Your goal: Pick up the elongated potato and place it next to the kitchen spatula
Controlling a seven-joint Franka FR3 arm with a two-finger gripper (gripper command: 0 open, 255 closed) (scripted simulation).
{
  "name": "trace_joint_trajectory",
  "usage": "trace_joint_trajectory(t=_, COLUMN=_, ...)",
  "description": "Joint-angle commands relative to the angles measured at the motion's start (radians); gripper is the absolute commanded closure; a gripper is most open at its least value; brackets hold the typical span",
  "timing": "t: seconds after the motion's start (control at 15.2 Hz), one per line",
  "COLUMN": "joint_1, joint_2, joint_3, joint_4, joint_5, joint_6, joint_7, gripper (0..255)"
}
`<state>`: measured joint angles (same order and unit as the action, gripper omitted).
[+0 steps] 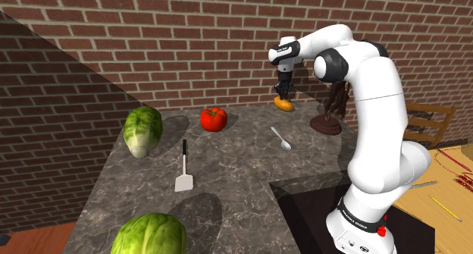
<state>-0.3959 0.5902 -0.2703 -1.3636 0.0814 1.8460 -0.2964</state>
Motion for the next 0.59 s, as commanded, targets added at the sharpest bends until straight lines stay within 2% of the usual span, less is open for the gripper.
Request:
trace_joint_trajectory(t=0.0, joint_1=-0.006, joint_2=0.019, joint_3=-0.005, joint_4=0.012, joint_5=-0.002, joint_6=0.138, joint_7=-0.006, gripper=255)
trace_joint_trajectory(t=0.2, joint_1=-0.003, joint_2=0.010, joint_3=-0.012, joint_4=0.038, joint_5=-0.001, joint_6=0.103, joint_7=-0.008, gripper=255)
trace_joint_trajectory(t=0.26, joint_1=0.005, joint_2=-0.020, joint_3=-0.010, joint_4=-0.005, joint_5=-0.006, joint_6=-0.029, joint_7=-0.002, gripper=255)
trace_joint_trajectory(t=0.33, joint_1=0.005, joint_2=-0.019, joint_3=-0.010, joint_4=-0.005, joint_5=-0.006, joint_6=-0.029, joint_7=-0.002, gripper=0)
trace_joint_trajectory(t=0.53, joint_1=0.045, joint_2=-0.026, joint_3=-0.019, joint_4=-0.079, joint_5=-0.033, joint_6=0.200, joint_7=0.044, gripper=0)
